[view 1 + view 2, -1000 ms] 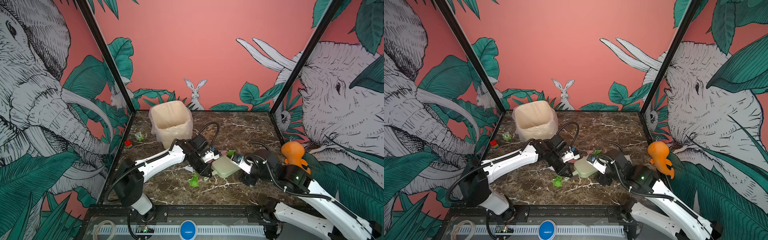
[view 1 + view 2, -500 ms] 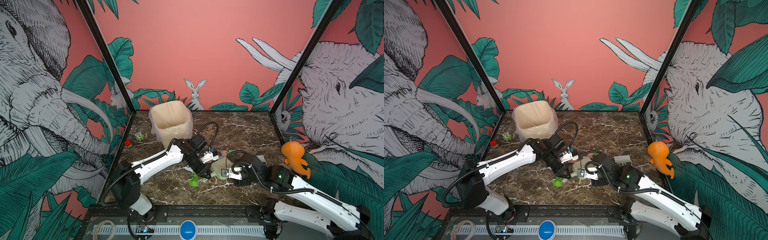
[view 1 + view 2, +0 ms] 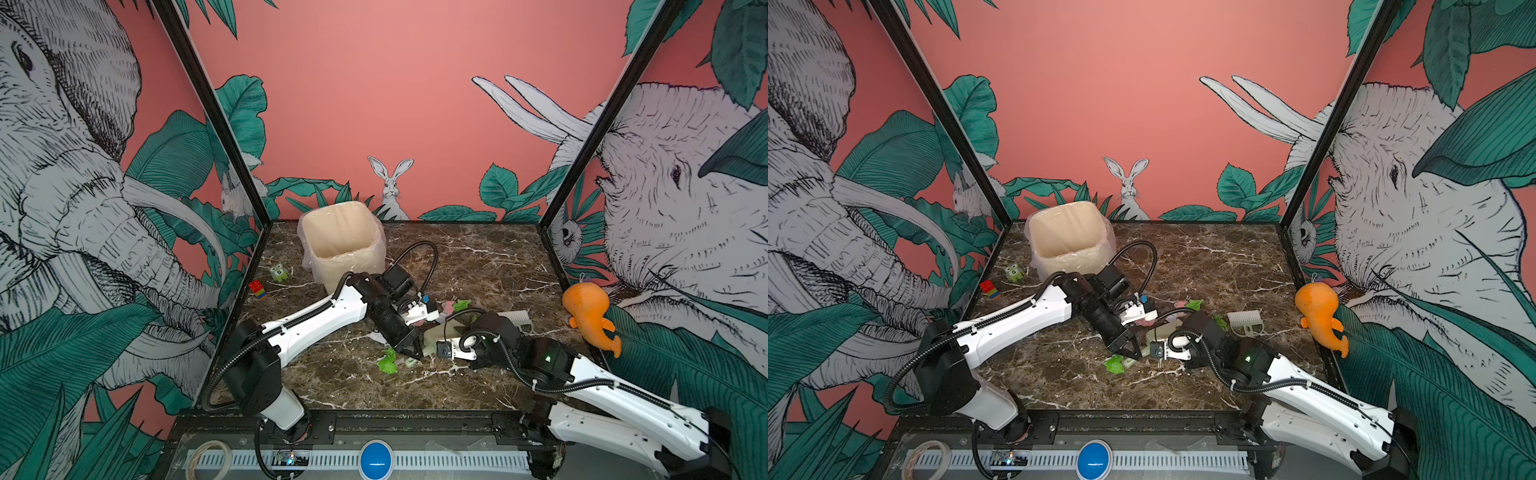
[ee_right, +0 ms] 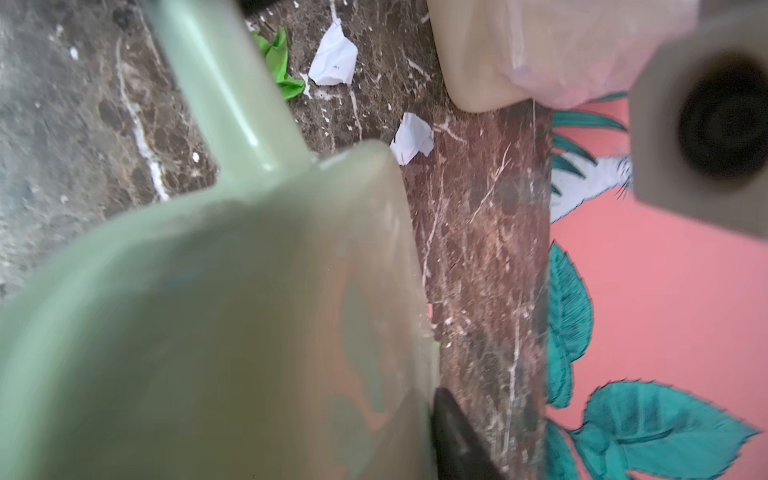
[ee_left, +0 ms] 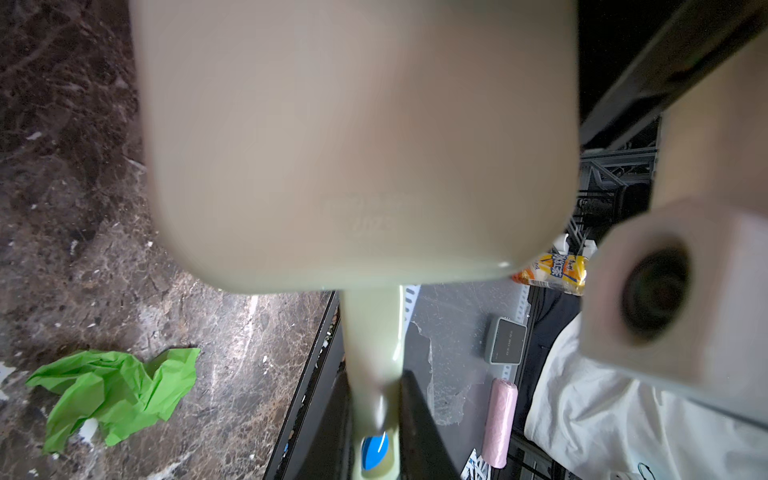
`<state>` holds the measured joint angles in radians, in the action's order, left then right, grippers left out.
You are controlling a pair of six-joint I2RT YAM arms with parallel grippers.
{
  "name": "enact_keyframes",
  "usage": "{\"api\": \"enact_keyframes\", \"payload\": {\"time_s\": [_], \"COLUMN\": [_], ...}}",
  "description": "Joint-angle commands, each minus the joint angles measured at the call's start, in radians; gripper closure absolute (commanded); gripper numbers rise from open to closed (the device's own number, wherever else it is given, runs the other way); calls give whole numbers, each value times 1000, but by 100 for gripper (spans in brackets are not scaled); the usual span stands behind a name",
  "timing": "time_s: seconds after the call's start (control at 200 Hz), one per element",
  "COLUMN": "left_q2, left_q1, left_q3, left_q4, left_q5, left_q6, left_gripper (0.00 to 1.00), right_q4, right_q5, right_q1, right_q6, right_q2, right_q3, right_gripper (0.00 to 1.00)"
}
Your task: Sweep away the paper scraps from the table
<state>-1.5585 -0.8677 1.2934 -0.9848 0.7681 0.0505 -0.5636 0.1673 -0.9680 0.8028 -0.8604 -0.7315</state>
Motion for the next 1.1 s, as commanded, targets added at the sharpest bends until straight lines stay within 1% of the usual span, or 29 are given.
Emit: {"api": "enact_keyframes", "payload": {"time_s": [0.0, 0.13, 0.25, 0.33, 0.365, 0.455, 0.46, 0.49, 0.555, 0.59, 0.67, 0.785, 0.85, 0.905, 1.0, 1.095], "left_q2": [-6, -8, -2, 3, 5, 28, 31, 46, 87, 113, 185, 311, 373, 398, 409, 426], "left_q1": [-2, -2, -2, -2, -2, -1, -1, -1, -1, -1, -1, -5, -14, -34, -79, -139], "left_q3": [33, 37, 30, 27, 28, 26, 25, 22, -1, -19, -78, -212, -274, -305, -314, -318], "left_q4": [-36, -25, -2, 6, 5, 10, 10, 16, 42, 66, 123, 255, 317, 339, 345, 368], "left_q5": [13, -6, -23, -44, -64, -153, -155, -222, -313, -355, -469, -589, -614, -642, -674, -710], "left_q6": [40, 32, 13, 3, 2, -5, -6, -12, -22, -28, -34, -12, 20, 46, 90, 137], "left_gripper": [94, 91, 85, 77, 71, 48, 46, 39, 28, 24, 21, 20, 20, 20, 21, 22], "right_q4": [41, -26, -78, -111, -122, -164, -164, -184, -223, -240, -276, -356, -390, -420, -477, -526], "right_q5": [-34, -55, -71, -83, -83, -88, -88, -89, -98, -105, -173, -270, -316, -361, -427, -466], "right_q1": [-5, -5, -5, -5, -5, -5, -5, -5, -2, 0, 32, 89, 119, 144, 169, 185], "right_q6": [22, 20, 5, -10, -18, -38, -38, -48, -64, -77, -107, -146, -158, -159, -155, -151], "right_q2": [3, 16, 19, 9, 2, -14, -14, -21, -34, -37, -41, -71, -92, -114, -171, -227], "right_q3": [-21, -33, -52, -66, -73, -87, -87, -93, -107, -114, -132, -174, -196, -220, -266, -292], "right_gripper": [82, 100, 100, 100, 100, 100, 100, 100, 100, 100, 100, 100, 100, 100, 100, 100]}}
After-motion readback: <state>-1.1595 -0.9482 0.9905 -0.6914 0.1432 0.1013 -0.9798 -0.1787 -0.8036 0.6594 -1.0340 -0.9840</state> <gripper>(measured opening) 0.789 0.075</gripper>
